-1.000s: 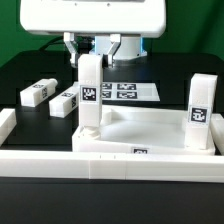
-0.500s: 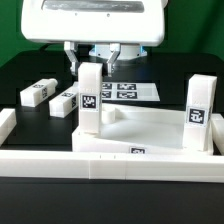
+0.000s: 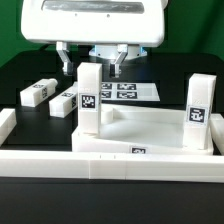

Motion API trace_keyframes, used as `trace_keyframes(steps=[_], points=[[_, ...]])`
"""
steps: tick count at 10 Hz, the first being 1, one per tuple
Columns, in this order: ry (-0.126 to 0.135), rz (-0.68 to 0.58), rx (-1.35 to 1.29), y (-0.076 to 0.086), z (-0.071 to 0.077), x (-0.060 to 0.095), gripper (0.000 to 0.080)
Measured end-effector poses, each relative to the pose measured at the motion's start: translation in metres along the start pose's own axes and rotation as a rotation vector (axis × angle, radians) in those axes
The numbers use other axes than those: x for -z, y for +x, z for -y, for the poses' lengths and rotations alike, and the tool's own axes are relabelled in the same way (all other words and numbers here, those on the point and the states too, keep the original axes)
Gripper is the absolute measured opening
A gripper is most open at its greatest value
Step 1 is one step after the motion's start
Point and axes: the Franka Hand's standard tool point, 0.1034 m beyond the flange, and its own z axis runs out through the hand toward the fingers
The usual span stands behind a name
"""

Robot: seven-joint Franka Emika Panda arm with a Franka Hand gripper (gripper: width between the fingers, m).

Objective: Assemble desk

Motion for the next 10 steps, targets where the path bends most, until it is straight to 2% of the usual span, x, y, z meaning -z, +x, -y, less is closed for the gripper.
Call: trace_keyframes(steps=[1, 3, 6, 10], points=[[0.000, 0.000, 0.000, 0.000, 0.000, 0.000, 0.0611], [0.003, 0.007, -0.002, 0.003, -0.002, 0.003, 0.0643], [0.018, 0.021, -0.008, 0.009, -0.002, 0.013, 0.0649], [0.026, 0.051, -0.012, 0.006, -0.001, 0.010, 0.0649]])
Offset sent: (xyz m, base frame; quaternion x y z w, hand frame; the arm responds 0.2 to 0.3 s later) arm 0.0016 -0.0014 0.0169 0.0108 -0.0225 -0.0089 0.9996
